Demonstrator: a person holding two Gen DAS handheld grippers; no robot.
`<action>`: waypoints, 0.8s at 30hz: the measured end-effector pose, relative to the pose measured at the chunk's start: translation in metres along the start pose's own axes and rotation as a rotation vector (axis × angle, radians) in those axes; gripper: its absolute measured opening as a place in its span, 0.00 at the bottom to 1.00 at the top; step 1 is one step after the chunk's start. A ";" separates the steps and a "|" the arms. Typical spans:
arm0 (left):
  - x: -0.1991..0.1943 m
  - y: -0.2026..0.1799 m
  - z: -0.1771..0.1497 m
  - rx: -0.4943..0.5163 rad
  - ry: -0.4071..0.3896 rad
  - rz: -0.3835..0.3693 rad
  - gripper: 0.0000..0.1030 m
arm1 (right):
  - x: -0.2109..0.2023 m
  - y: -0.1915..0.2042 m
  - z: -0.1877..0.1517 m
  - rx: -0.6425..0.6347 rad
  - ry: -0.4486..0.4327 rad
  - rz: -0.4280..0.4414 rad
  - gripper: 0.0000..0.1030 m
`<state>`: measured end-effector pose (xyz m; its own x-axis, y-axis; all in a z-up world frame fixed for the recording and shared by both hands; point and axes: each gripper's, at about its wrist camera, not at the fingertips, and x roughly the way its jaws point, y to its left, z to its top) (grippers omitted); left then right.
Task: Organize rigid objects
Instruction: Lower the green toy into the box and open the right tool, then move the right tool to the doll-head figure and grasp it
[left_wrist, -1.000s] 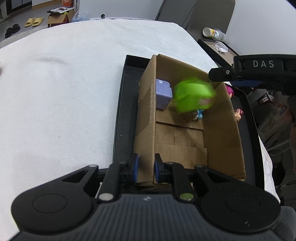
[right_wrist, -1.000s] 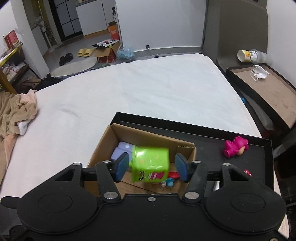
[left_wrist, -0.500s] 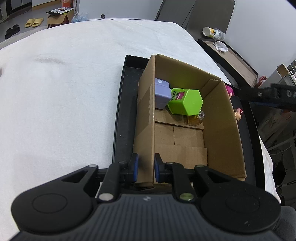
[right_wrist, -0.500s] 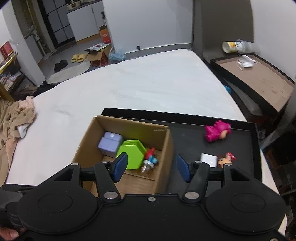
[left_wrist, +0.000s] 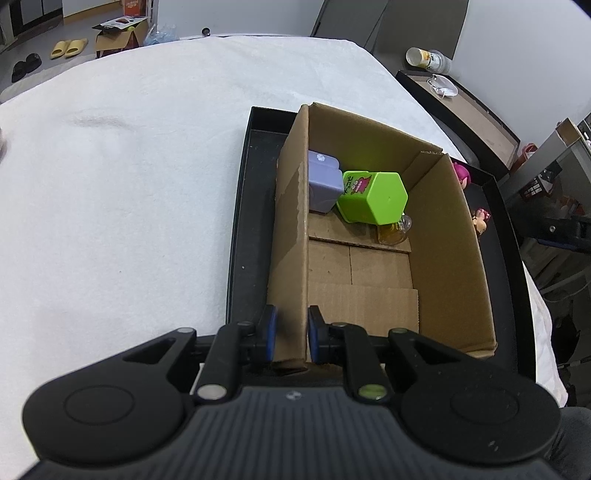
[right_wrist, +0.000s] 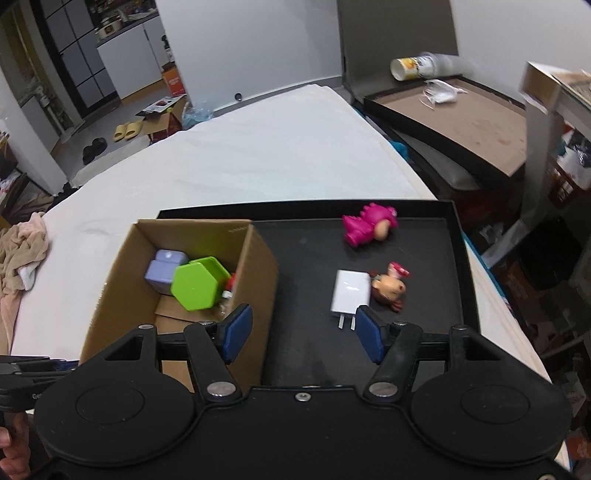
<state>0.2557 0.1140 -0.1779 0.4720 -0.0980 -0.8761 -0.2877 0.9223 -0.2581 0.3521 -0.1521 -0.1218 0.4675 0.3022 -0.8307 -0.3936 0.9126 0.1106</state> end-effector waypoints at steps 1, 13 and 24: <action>0.000 -0.001 0.000 0.003 0.000 0.003 0.16 | 0.000 -0.004 -0.002 0.005 0.001 -0.002 0.60; 0.001 -0.005 -0.001 0.018 0.005 0.029 0.16 | 0.011 -0.047 -0.012 0.063 0.010 -0.029 0.64; 0.009 -0.009 0.001 0.026 0.026 0.058 0.16 | 0.030 -0.083 -0.014 0.131 0.018 -0.026 0.71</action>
<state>0.2633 0.1053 -0.1832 0.4330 -0.0537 -0.8998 -0.2922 0.9360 -0.1964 0.3873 -0.2230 -0.1636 0.4612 0.2739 -0.8440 -0.2743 0.9486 0.1580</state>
